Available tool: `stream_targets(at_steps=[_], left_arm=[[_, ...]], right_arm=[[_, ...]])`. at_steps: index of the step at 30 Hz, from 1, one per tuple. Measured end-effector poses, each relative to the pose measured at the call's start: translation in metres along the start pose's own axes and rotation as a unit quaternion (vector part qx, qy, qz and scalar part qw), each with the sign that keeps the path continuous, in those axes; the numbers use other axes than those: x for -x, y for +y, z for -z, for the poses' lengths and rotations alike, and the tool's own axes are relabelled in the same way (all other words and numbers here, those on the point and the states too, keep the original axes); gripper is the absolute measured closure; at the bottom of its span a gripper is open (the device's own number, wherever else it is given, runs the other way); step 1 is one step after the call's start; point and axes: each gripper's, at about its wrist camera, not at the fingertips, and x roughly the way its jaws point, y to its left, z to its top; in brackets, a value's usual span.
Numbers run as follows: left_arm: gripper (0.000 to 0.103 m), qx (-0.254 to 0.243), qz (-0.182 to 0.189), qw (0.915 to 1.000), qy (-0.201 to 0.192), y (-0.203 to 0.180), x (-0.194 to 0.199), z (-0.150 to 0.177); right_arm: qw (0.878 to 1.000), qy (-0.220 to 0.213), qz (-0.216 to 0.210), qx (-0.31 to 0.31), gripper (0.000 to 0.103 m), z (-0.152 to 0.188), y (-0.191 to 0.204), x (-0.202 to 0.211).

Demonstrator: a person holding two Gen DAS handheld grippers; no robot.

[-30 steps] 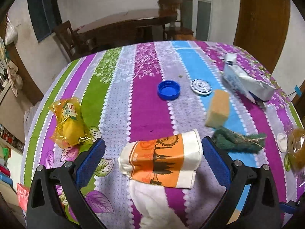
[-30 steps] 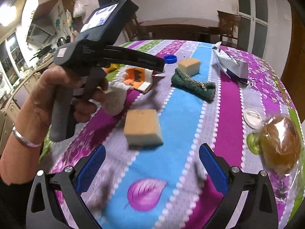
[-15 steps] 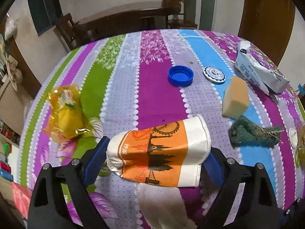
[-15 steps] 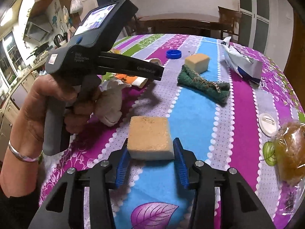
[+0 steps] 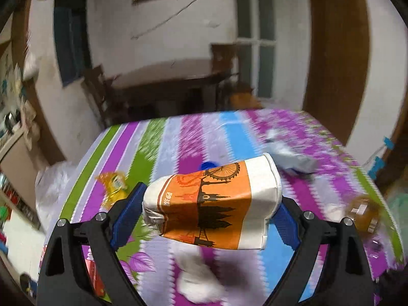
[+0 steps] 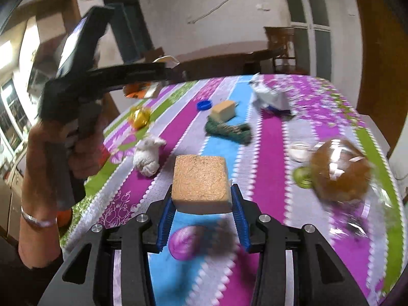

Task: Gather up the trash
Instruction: 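Carry the paper cup and sponge over to the green bin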

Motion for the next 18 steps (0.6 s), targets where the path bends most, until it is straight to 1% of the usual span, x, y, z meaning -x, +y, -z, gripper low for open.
stream_targets(at_steps=[3,6,10,13,15,18], left_arm=[[0.016,-0.025,0.025,0.9991,-0.025,-0.026,0.024,0.007],[0.016,-0.055,0.052,0.9958,-0.051,-0.058,0.048,0.016],[0.016,-0.083,0.083,0.9906,-0.07,-0.091,0.066,0.029],[0.016,-0.095,0.108,0.987,-0.07,-0.104,0.069,0.038],[0.016,-0.091,0.135,0.9848,-0.061,-0.108,0.064,0.042],[0.016,-0.085,0.151,0.9837,-0.046,-0.111,0.057,0.047]], right_arm=[[1.0,-0.018,0.008,-0.022,0.06,0.006,-0.014,0.025],[0.998,-0.032,0.022,-0.041,0.06,0.017,-0.03,0.047],[0.996,-0.047,0.046,-0.062,0.06,0.035,-0.048,0.072],[0.993,-0.057,0.071,-0.07,0.06,0.049,-0.058,0.091],[0.992,-0.06,0.081,-0.08,0.06,0.056,-0.067,0.099],[0.989,-0.062,0.09,-0.095,0.06,0.066,-0.077,0.107]])
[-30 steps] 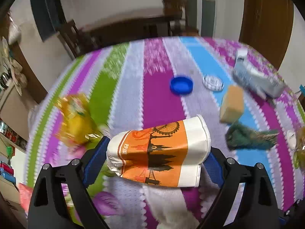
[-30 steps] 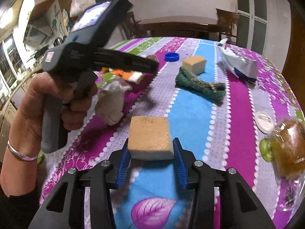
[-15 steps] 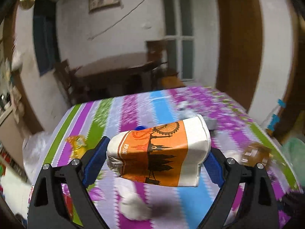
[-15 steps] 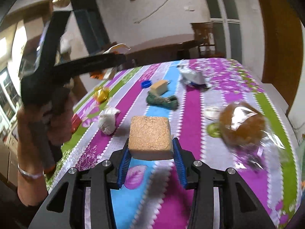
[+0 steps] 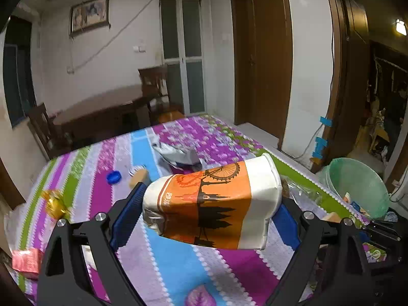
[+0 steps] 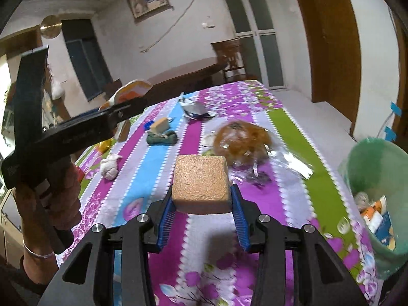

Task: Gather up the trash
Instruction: 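Carry the paper cup and sponge over to the green bin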

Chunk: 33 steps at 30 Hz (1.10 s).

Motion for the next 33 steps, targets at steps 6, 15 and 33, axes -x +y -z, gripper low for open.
stream_targets(at_steps=[6,15,33], left_arm=[[0.016,0.0,0.004,0.9998,0.021,-0.002,-0.02,0.013],[0.016,-0.006,-0.005,0.9998,0.02,-0.005,-0.019,0.018],[0.016,0.018,-0.021,0.9992,0.027,0.004,-0.024,0.02]], right_arm=[[1.0,0.004,0.01,-0.02,0.06,0.006,-0.012,0.0],[1.0,0.005,0.023,-0.004,0.06,0.008,0.0,-0.009],[0.998,0.008,0.057,0.028,0.06,0.01,0.011,-0.016]])
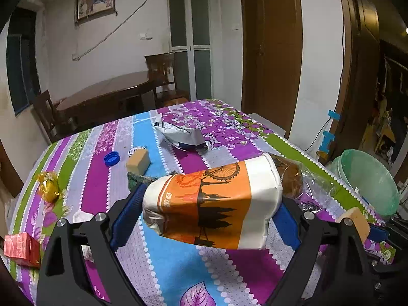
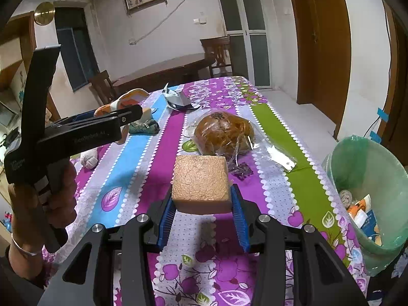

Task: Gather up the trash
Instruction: 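Carry the paper cup and sponge over to the green bin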

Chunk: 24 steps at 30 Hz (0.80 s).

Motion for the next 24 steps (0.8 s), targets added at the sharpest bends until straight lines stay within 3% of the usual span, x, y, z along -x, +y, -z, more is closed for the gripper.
stream_targets(at_steps=[17,24], left_arm=[[0.016,-0.004,-0.023,0.9997,-0.004,-0.001,-0.001,0.0],[0.015,-0.011,0.032,0.9993,0.016,-0.023,0.003,-0.002]], right_arm=[[1.0,-0.021,0.012,0.019,0.06,-0.014,-0.002,0.004],[0.999,-0.04,0.027,-0.006,0.06,-0.019,-0.032,0.023]])
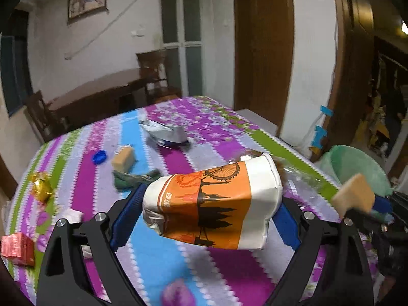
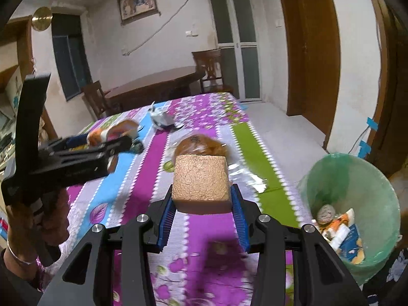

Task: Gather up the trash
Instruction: 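Carry the paper cup and sponge over to the green bin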

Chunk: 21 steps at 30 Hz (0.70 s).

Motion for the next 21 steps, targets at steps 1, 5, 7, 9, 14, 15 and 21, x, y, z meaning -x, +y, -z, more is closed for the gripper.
stream_targets(at_steps=[1,5,7,9,14,15,21], left_arm=[[0.016,-0.002,0.01,0.9999,0.004,-0.004,0.0,-0.001],[0.015,-0.026,0.024,0.9994,0.006,-0.027,0.003,-0.001],[0.015,-0.046,0.028,0.9985,0.006,-0.041,0.004,-0.001],[0.015,-0.058,0.043,0.9973,0.009,-0.053,0.004,-0.002],[0.015,-0.085,0.08,0.9931,0.011,-0.087,0.008,-0.009],[0.015,-0.097,0.083,0.9918,0.005,-0.097,0.01,-0.013],[0.015,-0.146,0.123,0.9815,-0.007,-0.148,0.013,-0.023]], right_arm=[[1.0,-0.004,0.004,-0.004,0.06,-0.001,-0.006,0.005],[0.999,-0.022,0.023,-0.023,0.06,-0.006,-0.032,0.027],[0.998,-0.031,0.031,-0.034,0.06,-0.009,-0.046,0.039],[0.998,-0.038,0.04,-0.04,0.06,-0.011,-0.059,0.05],[0.996,-0.053,0.062,-0.048,0.06,-0.015,-0.086,0.077],[0.995,-0.054,0.065,-0.049,0.06,-0.015,-0.094,0.082],[0.994,-0.048,0.08,-0.064,0.06,-0.019,-0.13,0.104]])
